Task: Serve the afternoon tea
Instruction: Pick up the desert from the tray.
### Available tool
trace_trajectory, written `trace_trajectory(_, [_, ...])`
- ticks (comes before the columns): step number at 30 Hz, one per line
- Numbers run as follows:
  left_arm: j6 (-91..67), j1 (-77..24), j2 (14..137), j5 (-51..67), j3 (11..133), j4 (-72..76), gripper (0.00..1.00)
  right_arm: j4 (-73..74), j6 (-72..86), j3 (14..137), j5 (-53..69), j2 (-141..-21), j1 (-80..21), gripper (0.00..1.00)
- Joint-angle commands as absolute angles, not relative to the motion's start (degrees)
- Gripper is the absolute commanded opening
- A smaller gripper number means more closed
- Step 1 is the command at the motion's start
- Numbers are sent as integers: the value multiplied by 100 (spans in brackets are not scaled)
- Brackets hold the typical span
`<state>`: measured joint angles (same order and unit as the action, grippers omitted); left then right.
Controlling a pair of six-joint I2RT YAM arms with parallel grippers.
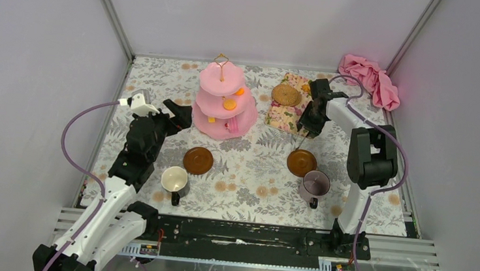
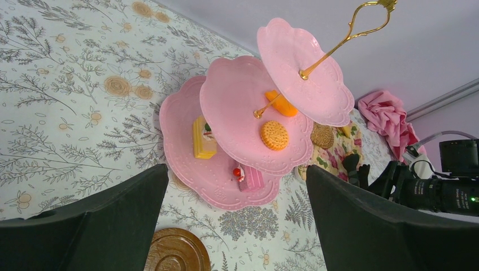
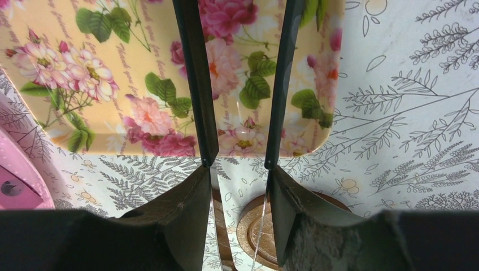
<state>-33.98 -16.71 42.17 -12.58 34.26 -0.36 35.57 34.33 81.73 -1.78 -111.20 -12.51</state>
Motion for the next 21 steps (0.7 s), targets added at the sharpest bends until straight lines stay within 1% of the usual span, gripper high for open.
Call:
trace_trajectory(1, [-3355,-1644,4208,-1230,3450,299,100,3691,3341,8566,8,-11209,-1184,47])
trace_trajectory(16, [-3357,-1644,4231,-1237,3458,281,100,3728,3259,8974,165,-11571,-972,46])
trace_trajectory(21, [-3349,-1637,4225,-1242,3454,270,100,3723,3225,9040,237,-11641,-956,41])
